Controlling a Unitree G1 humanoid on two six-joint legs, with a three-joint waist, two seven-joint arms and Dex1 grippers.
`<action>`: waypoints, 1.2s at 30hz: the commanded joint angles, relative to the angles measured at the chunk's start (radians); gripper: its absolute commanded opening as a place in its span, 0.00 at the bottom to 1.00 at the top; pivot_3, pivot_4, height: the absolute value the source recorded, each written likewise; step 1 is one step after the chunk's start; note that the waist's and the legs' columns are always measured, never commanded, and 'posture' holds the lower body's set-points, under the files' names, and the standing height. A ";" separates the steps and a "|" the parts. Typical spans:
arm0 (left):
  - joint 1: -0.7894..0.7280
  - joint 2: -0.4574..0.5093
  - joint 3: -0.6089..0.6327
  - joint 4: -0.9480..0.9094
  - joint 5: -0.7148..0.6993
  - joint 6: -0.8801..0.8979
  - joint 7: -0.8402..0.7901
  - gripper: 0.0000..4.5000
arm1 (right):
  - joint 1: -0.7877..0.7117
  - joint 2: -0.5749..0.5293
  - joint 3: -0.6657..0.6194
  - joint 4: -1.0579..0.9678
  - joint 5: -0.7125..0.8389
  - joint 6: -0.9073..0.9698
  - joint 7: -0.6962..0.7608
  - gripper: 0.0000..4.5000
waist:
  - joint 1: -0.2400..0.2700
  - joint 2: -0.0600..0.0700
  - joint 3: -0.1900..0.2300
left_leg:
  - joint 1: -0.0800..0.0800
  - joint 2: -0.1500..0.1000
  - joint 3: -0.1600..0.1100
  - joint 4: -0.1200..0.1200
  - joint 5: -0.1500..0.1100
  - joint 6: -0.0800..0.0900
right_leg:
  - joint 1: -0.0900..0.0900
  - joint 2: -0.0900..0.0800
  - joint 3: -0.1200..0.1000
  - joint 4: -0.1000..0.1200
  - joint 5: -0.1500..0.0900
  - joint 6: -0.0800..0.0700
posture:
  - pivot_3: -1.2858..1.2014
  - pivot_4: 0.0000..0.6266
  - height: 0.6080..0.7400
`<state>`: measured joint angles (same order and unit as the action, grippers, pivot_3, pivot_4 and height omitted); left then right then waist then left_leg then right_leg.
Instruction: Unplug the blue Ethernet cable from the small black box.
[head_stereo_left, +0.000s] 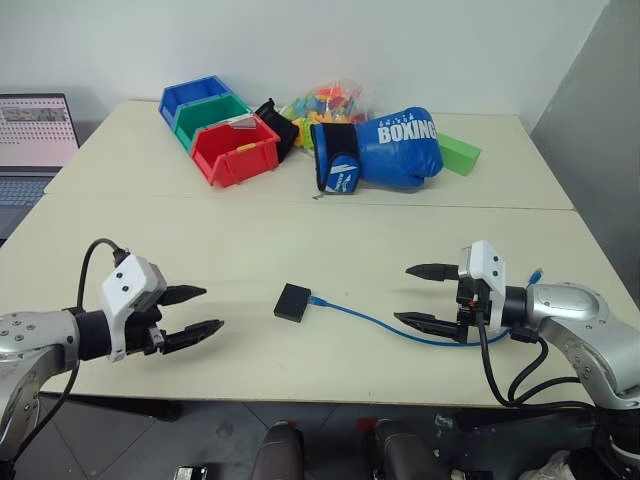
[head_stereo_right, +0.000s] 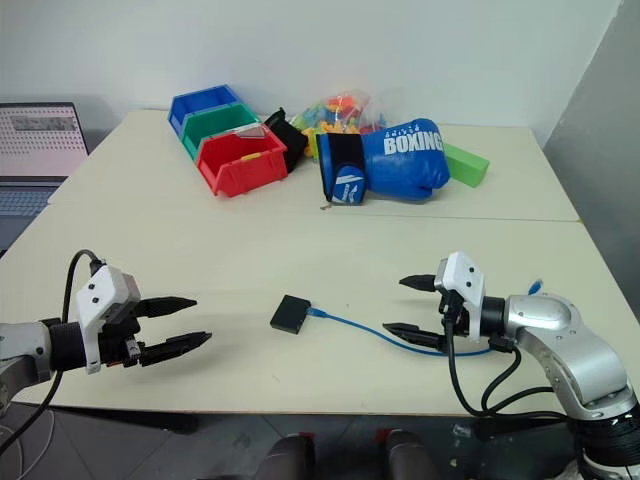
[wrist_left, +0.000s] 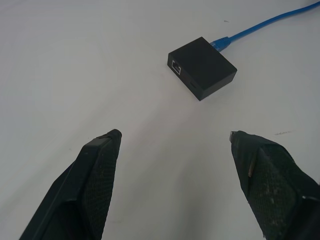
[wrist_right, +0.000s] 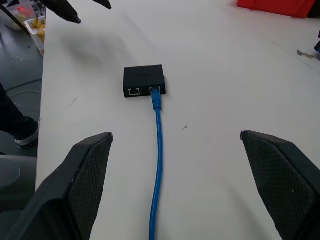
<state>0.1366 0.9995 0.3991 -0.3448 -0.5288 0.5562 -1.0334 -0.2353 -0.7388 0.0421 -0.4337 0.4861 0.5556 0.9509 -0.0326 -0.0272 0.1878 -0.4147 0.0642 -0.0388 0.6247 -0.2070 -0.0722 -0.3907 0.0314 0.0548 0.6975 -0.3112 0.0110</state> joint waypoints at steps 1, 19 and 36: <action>-0.017 0.001 0.022 -0.018 0.002 -0.021 0.002 0.82 | -0.019 -0.005 -0.001 -0.017 -0.004 -0.019 0.008 0.96 | 0.000 0.000 0.000 | 0.000 0.000 0.000 0.000 0.000 0.000 | 0.000 0.000 0.000 0.000 0.000 0.000 | 0.52 0.24 1.00; 0.010 -0.008 -0.046 -0.015 0.060 -0.096 -0.032 0.82 | -0.103 0.170 0.199 0.045 -0.123 -0.032 -0.092 0.96 | -0.002 0.001 0.000 | 0.000 0.000 0.000 0.000 0.000 0.000 | 0.000 0.000 0.000 0.000 0.000 0.000 | 0.52 0.24 1.00; 0.031 -0.021 -0.087 0.031 0.095 -0.230 -0.115 0.82 | -0.293 0.458 0.444 0.495 -0.420 -0.153 -0.189 0.96 | 0.000 0.001 0.001 | -0.001 0.000 0.001 0.000 0.000 0.000 | -0.001 0.000 0.000 0.001 0.000 0.000 | 0.52 0.24 1.00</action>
<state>0.1681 0.9870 0.3064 -0.3101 -0.4423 0.3587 -1.1483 -0.5065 -0.2918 0.4674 0.0434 0.0934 0.4347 0.7557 -0.0325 -0.0261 0.1884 -0.4151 0.0647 -0.0380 0.6248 -0.2070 -0.0722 -0.3920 0.0319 0.0553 0.6983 -0.3110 0.0108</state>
